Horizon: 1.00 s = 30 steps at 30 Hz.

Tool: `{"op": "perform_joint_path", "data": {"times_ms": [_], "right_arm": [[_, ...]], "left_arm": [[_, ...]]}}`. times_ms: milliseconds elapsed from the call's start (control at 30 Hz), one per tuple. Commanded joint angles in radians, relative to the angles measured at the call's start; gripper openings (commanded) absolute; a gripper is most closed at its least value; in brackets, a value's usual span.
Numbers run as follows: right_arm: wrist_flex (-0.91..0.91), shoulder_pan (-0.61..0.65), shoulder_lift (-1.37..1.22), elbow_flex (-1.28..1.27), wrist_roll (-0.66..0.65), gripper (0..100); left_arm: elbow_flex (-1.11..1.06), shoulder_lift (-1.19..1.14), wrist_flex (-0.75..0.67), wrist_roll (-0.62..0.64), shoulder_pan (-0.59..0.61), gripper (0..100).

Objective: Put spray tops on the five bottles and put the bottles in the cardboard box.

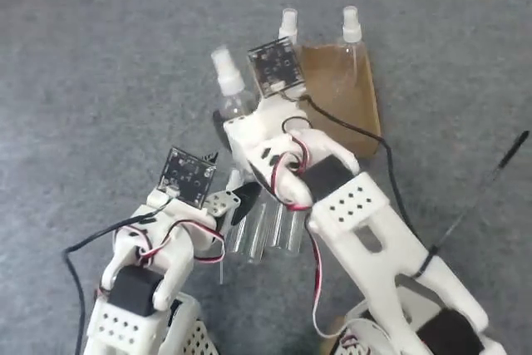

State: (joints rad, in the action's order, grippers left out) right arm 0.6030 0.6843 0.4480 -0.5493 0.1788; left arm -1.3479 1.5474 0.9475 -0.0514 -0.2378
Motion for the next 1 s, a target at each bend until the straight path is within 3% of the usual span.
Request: {"op": "perform_joint_path", "data": {"times_ms": [0, 167, 333, 567, 700, 867, 967], "right_arm": [[0.157, 0.044, 0.139, 0.097, 0.006, 0.6], [0.269, 0.039, 0.211, 0.087, 0.006, 0.6], [0.246, -0.01, 0.232, 0.058, -0.063, 0.6], [-0.018, -0.22, 0.122, 0.046, -0.086, 0.6], [-0.17, -0.251, -0.033, 0.048, -0.089, 0.6], [-0.317, -0.257, -0.211, 0.048, -0.195, 0.6], [-0.395, -0.275, -0.285, 0.048, -0.196, 0.6]], "left_arm": [[0.004, 0.006, -0.044, -0.017, 0.008, 28], [0.005, 0.006, -0.068, -0.015, 0.074, 28], [0.004, 0.006, -0.064, -0.015, 0.072, 28], [-0.001, 0.014, -0.061, -0.014, 0.081, 26], [-0.019, 0.015, -0.089, -0.038, 0.081, 17], [-0.056, 0.015, -0.167, -0.068, 0.141, 1], [-0.047, 0.015, -0.178, -0.014, 0.204, 1]]}}
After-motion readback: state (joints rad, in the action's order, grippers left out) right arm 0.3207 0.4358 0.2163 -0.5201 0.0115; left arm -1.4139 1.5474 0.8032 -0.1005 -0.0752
